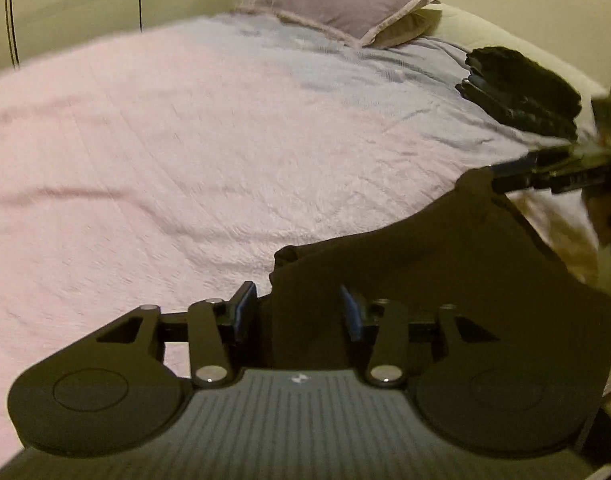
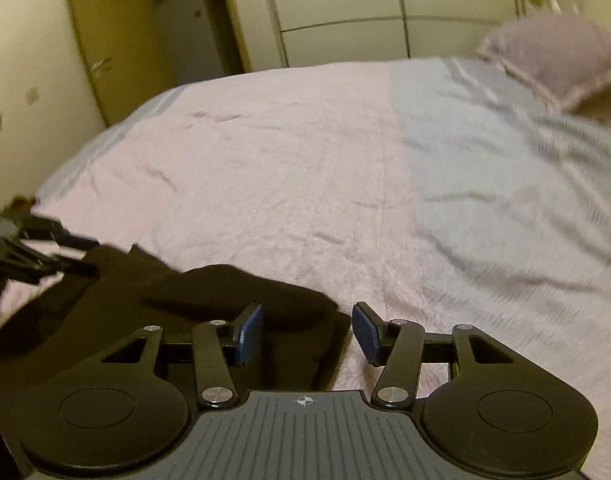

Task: Fold clothes

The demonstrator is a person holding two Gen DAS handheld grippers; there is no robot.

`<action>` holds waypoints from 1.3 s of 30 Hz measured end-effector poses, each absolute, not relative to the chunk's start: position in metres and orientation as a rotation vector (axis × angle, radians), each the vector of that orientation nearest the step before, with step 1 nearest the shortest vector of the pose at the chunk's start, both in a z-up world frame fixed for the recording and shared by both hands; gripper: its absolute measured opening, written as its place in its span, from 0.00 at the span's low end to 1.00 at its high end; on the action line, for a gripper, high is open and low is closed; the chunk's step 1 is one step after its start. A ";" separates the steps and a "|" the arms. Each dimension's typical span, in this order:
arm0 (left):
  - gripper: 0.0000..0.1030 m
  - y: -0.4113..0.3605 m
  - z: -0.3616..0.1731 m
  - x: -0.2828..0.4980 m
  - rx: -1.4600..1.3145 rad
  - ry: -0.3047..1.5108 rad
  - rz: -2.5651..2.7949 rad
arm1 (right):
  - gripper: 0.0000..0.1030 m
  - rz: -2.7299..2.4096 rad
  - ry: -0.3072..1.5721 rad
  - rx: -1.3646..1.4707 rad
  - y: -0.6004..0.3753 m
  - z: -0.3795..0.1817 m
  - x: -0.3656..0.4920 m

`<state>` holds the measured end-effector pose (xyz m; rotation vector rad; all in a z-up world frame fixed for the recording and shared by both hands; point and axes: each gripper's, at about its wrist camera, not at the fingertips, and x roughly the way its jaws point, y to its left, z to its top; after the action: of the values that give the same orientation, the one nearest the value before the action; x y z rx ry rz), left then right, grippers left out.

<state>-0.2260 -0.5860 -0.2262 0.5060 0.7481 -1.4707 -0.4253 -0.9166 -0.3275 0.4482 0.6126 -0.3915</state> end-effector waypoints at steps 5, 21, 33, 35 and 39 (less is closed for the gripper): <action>0.06 -0.580 -0.224 -0.219 0.494 0.725 -1.524 | 0.03 -0.342 0.585 0.533 -0.924 -0.334 -0.426; 0.19 -0.572 -0.233 -0.196 0.517 0.716 -1.379 | 0.04 -0.461 0.643 0.427 -0.915 -0.323 -0.423; 0.16 -0.488 -0.182 -0.292 0.614 0.570 -1.468 | 0.68 -0.256 0.593 0.292 -0.763 -0.289 -0.429; 0.17 -0.485 -0.195 -0.306 0.664 0.579 -1.489 | 0.68 -0.236 0.628 0.310 -0.755 -0.302 -0.425; 0.11 -0.481 -0.225 -0.314 0.729 0.615 -1.482 | 0.68 -0.252 0.708 0.282 -0.746 -0.322 -0.426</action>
<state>-0.3135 -0.4806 -0.2251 0.7287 0.6147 -1.4823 -0.4257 -0.7464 -0.3223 0.2816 0.7075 -0.2521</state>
